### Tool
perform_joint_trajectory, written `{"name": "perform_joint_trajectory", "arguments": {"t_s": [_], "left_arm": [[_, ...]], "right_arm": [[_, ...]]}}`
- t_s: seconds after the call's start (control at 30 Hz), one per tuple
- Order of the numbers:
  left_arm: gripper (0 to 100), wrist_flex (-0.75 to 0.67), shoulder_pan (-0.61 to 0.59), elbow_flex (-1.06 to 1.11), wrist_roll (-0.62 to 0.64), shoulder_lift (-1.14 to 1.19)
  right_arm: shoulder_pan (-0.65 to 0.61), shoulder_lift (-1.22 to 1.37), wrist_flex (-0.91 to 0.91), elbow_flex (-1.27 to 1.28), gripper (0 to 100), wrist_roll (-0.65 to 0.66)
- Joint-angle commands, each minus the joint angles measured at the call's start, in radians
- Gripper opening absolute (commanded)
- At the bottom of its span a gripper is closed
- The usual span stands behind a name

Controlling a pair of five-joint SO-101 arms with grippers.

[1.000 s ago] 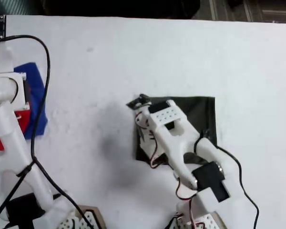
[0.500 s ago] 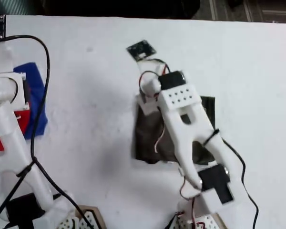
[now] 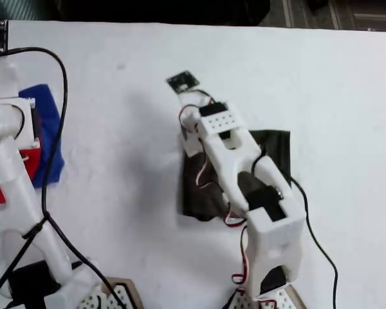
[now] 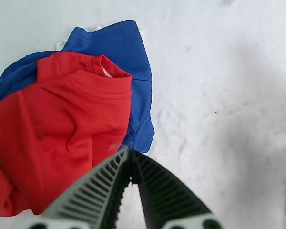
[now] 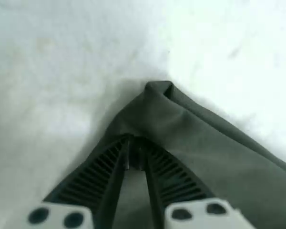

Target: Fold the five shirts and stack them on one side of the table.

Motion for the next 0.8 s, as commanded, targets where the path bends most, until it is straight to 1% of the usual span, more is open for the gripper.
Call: {"name": "perform_joint_trajectory", "arguments": {"t_s": [0.0,0.1,0.27,0.43,0.6,0.67,0.77], "left_arm": [[2,-0.003,-0.004,-0.005,0.002,-0.03],[2,-0.003,-0.002,-0.005,0.002,-0.03],[2,-0.003,-0.005,-0.005,0.002,-0.03],[2,-0.003,-0.005,-0.005,0.002,-0.03],[2,-0.003,-0.005,-0.005,0.002,-0.03],[2,-0.003,-0.002,-0.005,0.002,-0.03],[2,-0.005,-0.002,-0.005,0.002,-0.028]], "right_arm": [[-0.019,-0.137,0.136,-0.109,1.8,-0.003],[-0.005,-0.22,0.211,-0.135,1.8,-0.003],[0.071,-0.282,0.36,-0.133,1.8,-0.003],[0.124,-0.286,0.615,-0.129,1.8,-0.005],[0.239,-0.328,0.591,-0.063,2.2,-0.005],[0.266,-0.343,0.579,-0.058,7.4,-0.008],[0.306,-0.343,0.573,-0.057,21.4,-0.094]]}}
